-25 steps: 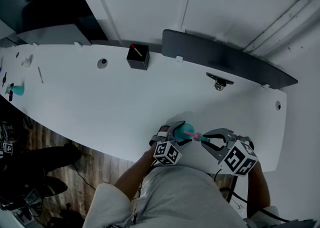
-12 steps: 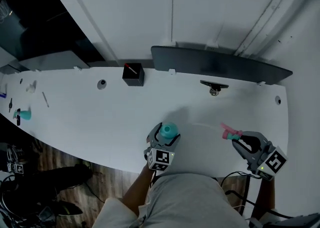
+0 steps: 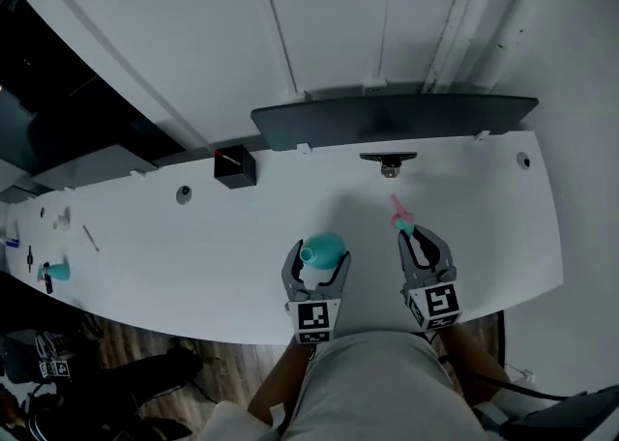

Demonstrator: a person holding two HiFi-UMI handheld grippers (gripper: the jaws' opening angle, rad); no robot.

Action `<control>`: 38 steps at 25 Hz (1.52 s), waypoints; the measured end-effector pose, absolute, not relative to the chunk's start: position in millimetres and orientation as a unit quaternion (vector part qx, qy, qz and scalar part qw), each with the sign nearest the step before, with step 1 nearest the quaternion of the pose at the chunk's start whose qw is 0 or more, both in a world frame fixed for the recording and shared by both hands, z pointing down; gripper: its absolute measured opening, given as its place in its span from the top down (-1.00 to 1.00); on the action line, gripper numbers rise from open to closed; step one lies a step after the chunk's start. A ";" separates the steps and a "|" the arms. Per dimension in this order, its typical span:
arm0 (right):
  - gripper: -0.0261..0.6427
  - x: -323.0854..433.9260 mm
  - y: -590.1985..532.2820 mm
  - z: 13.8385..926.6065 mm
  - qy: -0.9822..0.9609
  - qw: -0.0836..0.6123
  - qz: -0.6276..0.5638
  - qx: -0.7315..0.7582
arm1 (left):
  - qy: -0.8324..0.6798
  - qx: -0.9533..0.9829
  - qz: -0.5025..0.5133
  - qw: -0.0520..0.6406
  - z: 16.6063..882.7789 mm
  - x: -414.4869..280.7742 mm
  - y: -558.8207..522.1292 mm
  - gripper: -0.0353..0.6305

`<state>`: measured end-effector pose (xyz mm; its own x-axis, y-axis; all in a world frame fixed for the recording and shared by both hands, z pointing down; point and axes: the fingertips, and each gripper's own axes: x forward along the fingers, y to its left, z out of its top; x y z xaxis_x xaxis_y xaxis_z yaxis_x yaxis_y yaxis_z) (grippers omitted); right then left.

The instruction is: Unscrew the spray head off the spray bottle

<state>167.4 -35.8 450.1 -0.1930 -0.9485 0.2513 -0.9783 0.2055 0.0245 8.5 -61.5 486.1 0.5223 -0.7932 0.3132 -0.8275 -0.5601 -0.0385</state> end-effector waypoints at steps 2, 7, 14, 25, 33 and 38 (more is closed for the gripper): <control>0.72 159.8 -38.6 448.1 -0.772 0.095 0.070 0.625 | -0.467 0.870 0.144 0.058 481.4 13.2 -61.2 -0.31; 0.72 150.0 -37.1 435.7 -0.774 0.073 0.061 0.626 | -0.471 0.869 0.141 0.051 472.8 22.4 -60.8 -0.31; 0.72 155.5 -31.7 430.9 -0.769 0.062 0.065 0.634 | -0.476 0.868 0.136 0.041 463.6 25.8 -61.9 -0.31; 0.72 151.3 -12.7 428.3 -0.759 0.084 0.063 0.642 | -0.469 0.871 0.141 0.041 463.2 13.2 -47.5 -0.31; 0.72 157.3 21.3 425.1 -0.737 0.081 0.058 0.668 | -0.448 0.883 0.135 0.039 464.9 8.6 -12.0 -0.31; 0.72 158.2 46.5 424.7 -0.753 0.072 0.060 0.651 | -0.468 0.873 0.135 0.037 457.7 13.7 20.1 -0.31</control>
